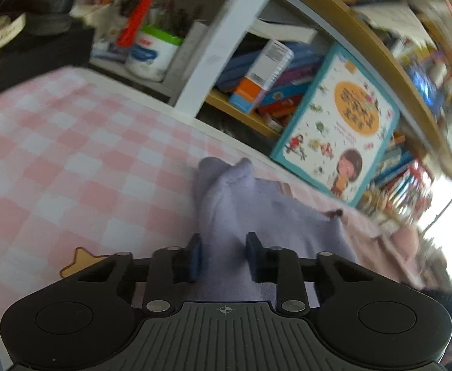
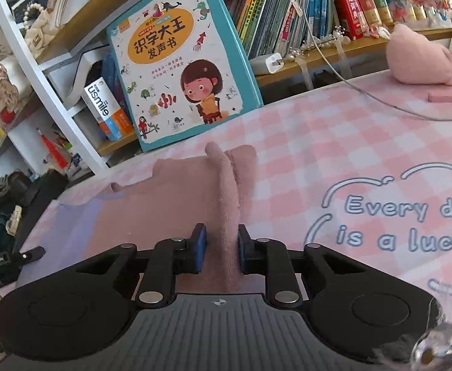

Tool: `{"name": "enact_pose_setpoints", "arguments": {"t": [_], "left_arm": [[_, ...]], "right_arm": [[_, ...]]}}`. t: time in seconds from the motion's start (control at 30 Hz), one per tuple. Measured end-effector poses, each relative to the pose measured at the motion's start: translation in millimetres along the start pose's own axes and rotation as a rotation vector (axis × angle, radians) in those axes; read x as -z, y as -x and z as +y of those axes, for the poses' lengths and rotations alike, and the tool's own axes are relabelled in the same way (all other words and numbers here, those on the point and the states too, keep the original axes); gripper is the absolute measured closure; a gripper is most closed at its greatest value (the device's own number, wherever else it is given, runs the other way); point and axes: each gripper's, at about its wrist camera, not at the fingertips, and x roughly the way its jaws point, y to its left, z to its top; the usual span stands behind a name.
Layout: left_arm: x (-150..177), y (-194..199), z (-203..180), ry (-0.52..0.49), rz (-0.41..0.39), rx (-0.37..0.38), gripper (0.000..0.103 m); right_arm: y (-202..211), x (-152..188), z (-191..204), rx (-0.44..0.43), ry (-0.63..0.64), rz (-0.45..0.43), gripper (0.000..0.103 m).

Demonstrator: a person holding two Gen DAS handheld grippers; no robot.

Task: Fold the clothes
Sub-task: 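Move the open left gripper to the folded lavender end of the sweater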

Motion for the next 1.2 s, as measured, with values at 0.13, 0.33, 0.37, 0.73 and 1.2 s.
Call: {"name": "enact_pose_setpoints", "arguments": {"t": [0.13,0.33,0.37,0.73,1.2], "left_arm": [[-2,4,8,0.029,-0.021,-0.009,0.077],[-3,5,12,0.045,-0.039,-0.022,0.077],[-3,5,12,0.042,-0.040,-0.024,0.077],[0,10,10,0.036,-0.041,-0.027,0.077],[10,41,16,0.030,-0.040,-0.043,0.076]], "right_arm": [[-5,1,4,-0.023,-0.007,-0.004,0.085],[-10,3,16,-0.024,0.032,0.000,0.085],[-11,3,17,-0.022,0.042,-0.001,0.084],[-10,7,16,-0.016,0.062,0.013,0.081],[6,20,28,-0.011,0.095,0.033,0.082]]}}
